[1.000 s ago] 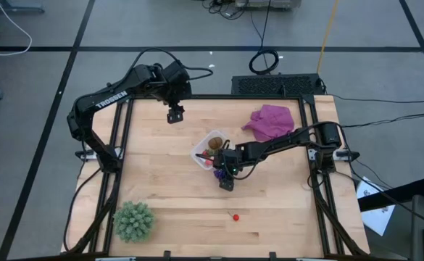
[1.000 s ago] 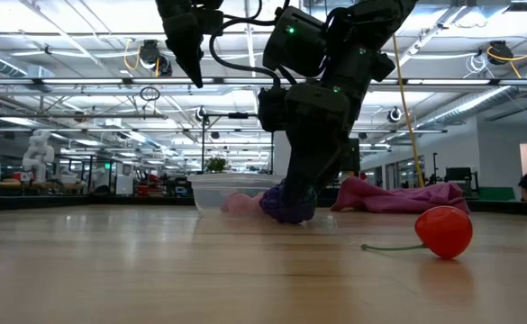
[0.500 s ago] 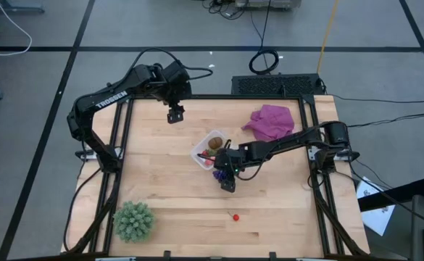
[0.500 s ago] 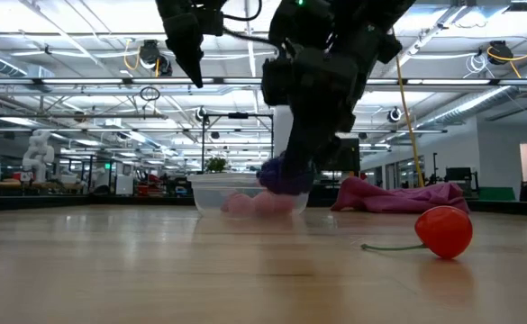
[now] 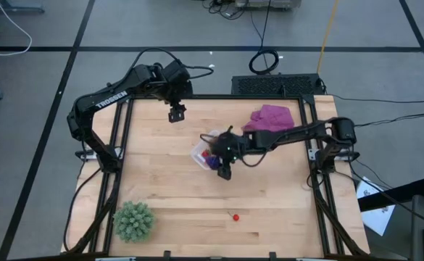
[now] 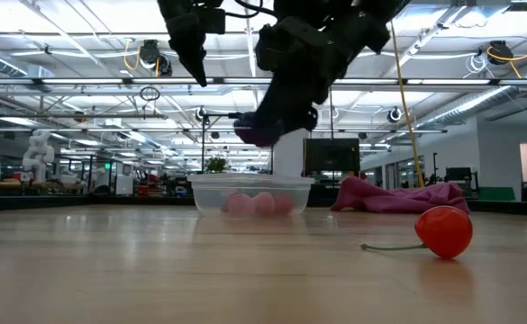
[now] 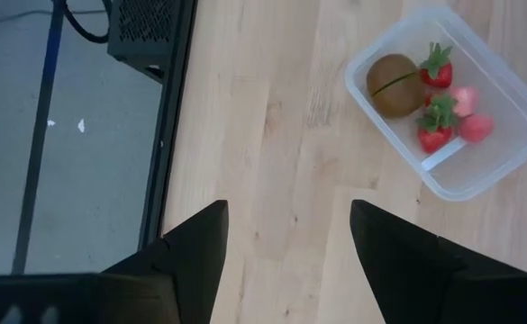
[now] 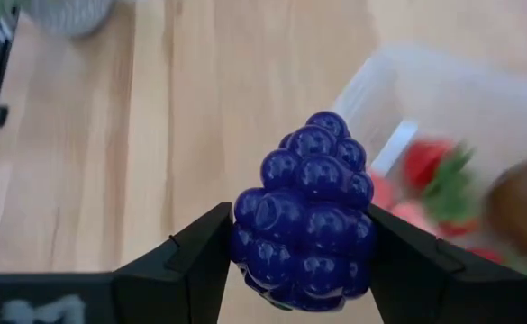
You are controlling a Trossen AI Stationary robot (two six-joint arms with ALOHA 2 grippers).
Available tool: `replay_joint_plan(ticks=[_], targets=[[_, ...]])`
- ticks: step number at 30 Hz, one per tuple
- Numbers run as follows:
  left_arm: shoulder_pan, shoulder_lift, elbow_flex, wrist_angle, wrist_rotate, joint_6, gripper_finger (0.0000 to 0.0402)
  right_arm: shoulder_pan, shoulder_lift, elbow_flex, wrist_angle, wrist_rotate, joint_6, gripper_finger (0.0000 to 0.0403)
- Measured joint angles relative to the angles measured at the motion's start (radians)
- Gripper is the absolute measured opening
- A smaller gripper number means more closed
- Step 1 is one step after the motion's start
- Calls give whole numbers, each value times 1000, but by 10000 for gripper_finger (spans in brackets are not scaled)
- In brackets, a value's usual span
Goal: Pick and placing Produce into tupperware
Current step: Put the blue raspberry into the transparent bin
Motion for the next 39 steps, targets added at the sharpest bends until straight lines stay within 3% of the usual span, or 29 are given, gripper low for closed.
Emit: replay_joint_plan(ticks=[14, 39], targets=[[1, 0, 0, 8, -96, 37, 239, -130, 50, 26, 96, -43, -86, 208], [2, 0, 0, 21, -103, 36, 239, -162, 106, 25, 50, -58, -112, 208]])
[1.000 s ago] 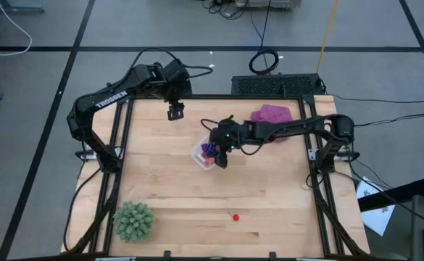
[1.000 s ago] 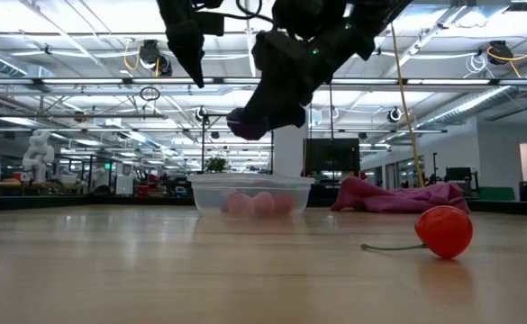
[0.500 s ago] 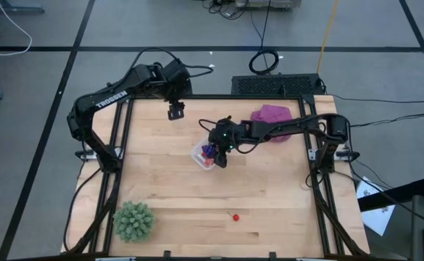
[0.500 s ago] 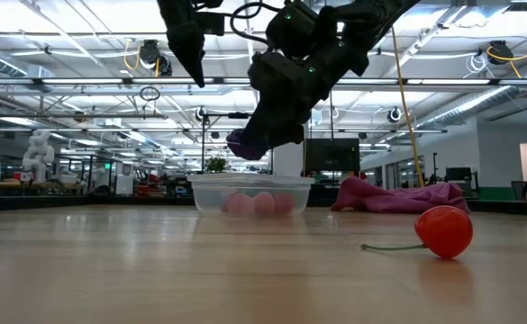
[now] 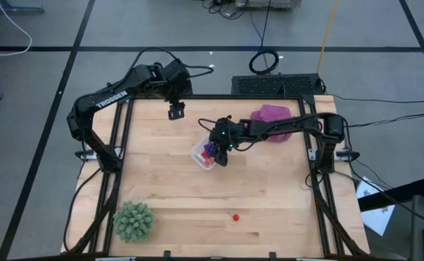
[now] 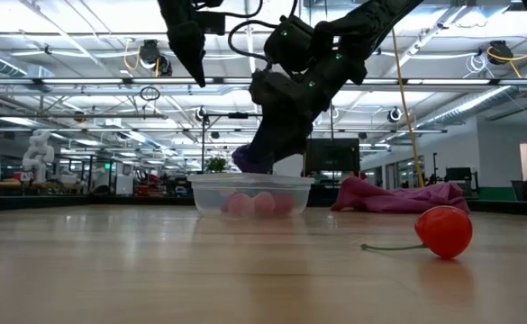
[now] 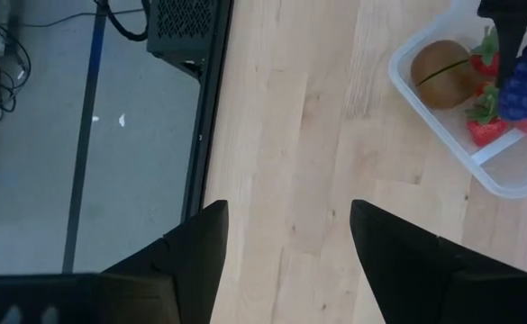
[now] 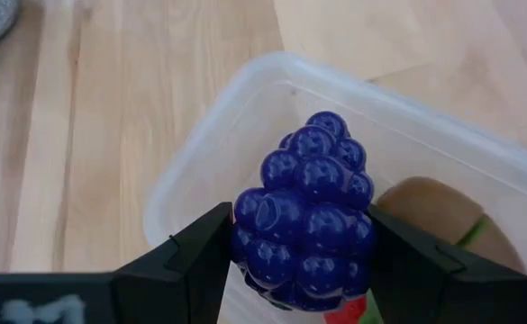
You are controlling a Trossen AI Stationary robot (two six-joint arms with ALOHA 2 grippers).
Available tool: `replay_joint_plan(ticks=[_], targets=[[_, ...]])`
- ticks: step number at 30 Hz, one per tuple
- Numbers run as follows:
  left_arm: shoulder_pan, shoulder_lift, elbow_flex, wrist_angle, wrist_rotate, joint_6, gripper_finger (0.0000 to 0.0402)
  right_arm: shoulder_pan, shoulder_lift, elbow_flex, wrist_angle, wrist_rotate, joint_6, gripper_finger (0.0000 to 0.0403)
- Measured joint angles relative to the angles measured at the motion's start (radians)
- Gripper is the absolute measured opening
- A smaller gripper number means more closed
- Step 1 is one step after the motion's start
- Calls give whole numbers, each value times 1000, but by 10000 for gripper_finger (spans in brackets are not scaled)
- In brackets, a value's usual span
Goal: Pick and placing Produce into tupperware
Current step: Put the blue raspberry into the transparent bin
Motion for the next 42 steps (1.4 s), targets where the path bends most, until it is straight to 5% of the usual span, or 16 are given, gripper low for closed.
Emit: replay_joint_plan(ticks=[32, 42], targets=[[0, 0, 0, 8, 1, -5, 239, -16, 32, 1, -16, 3, -43, 209], [0, 0, 0, 8, 1, -5, 239, -16, 32, 1, -17, 3, -43, 266]])
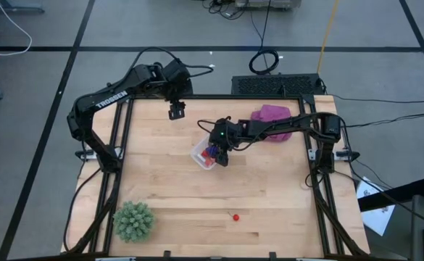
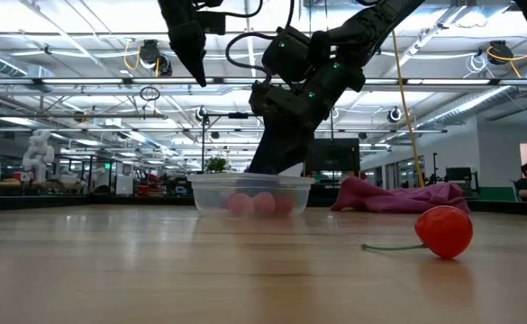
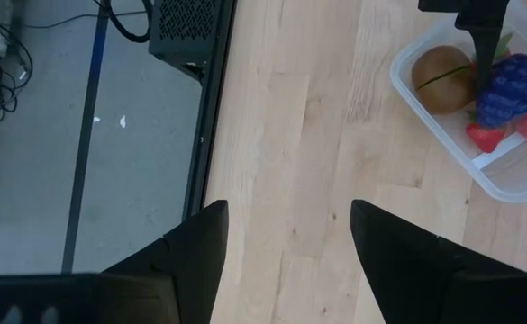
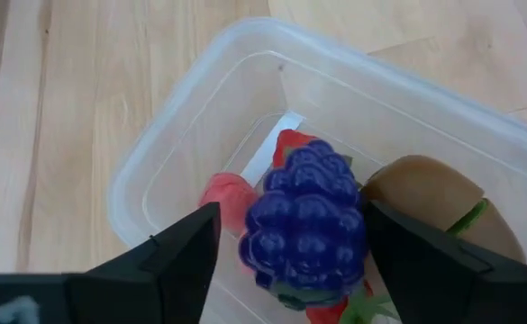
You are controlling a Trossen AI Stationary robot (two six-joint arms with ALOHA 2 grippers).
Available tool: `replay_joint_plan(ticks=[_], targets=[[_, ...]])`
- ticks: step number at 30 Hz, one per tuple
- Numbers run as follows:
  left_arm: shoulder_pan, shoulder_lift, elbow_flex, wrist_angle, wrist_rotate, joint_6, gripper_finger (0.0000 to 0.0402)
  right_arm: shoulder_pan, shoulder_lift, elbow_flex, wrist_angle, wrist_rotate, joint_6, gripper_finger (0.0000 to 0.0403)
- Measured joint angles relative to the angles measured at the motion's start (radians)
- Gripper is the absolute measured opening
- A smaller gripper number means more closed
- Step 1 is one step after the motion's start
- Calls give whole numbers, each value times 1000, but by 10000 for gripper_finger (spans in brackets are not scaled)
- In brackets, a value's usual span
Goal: Pick and placing Produce into tupperware
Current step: Put the blue raspberry into the transparent bin, then put the cherry into the transparent bin
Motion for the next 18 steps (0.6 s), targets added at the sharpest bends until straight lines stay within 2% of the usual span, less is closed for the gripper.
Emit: replay_joint_plan(ticks=[10, 18], targets=[[0, 0, 0, 0, 0, 0, 239, 0, -7, 5, 11, 9, -39, 281], [0, 0, 0, -2, 0, -6, 239, 1, -16, 117, -81, 34, -86, 281]])
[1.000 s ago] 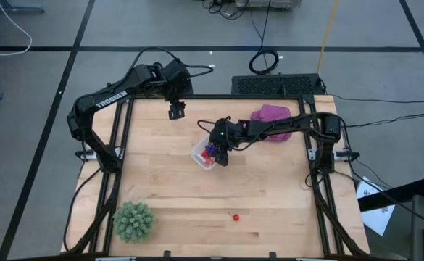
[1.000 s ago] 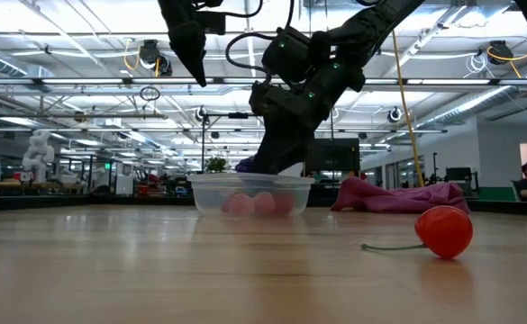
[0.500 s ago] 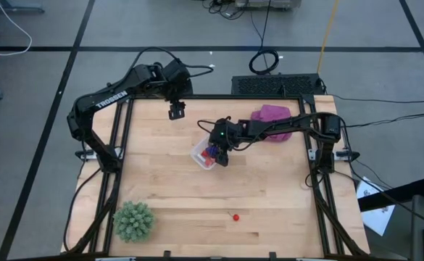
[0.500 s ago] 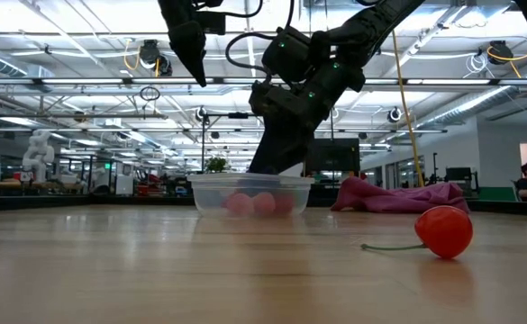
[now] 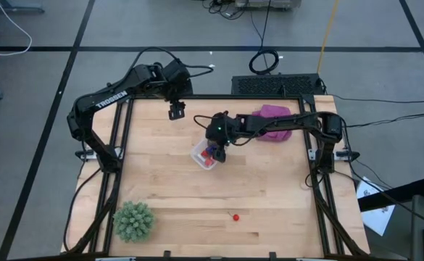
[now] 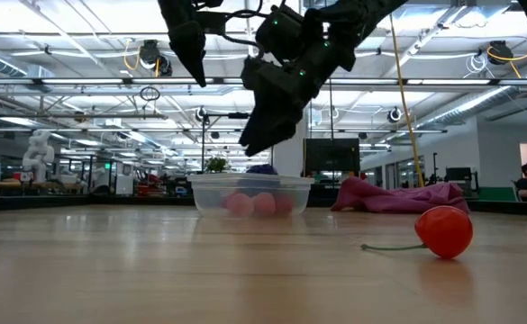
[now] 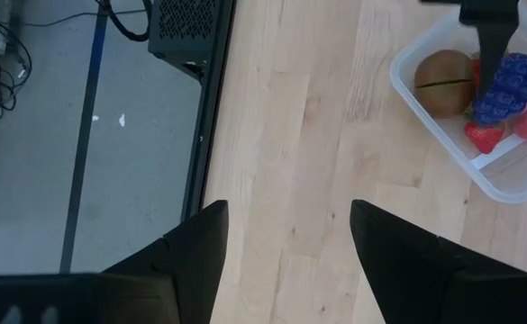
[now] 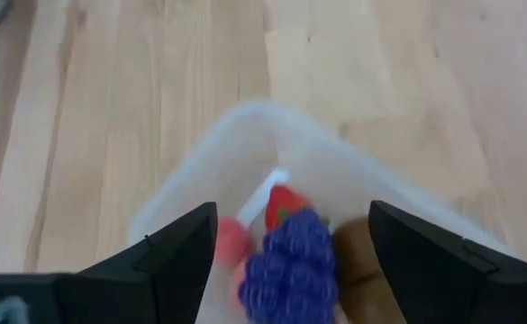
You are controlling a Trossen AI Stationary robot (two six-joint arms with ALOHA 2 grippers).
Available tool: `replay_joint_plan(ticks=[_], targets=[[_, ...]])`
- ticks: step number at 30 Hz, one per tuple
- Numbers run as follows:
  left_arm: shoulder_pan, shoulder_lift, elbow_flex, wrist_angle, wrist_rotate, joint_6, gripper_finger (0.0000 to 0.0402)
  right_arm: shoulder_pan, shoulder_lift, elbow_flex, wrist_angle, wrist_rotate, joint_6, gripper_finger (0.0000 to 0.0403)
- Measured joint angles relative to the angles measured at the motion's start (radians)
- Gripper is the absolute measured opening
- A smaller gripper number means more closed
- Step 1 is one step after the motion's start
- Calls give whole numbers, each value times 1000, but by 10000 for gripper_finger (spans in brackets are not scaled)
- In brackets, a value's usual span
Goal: Pick and placing Produce into tupperware
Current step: Put the cherry into the transparent bin
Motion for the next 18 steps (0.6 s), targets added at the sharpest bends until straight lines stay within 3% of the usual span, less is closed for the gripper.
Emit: replay_joint_plan(ticks=[10, 18], targets=[[-15, 0, 0, -56, 7, -34, 239, 18, 0, 80, -474, 22, 79, 281], [-67, 0, 0, -60, 9, -63, 239, 133, 0, 80, -631, 18, 204, 281]])
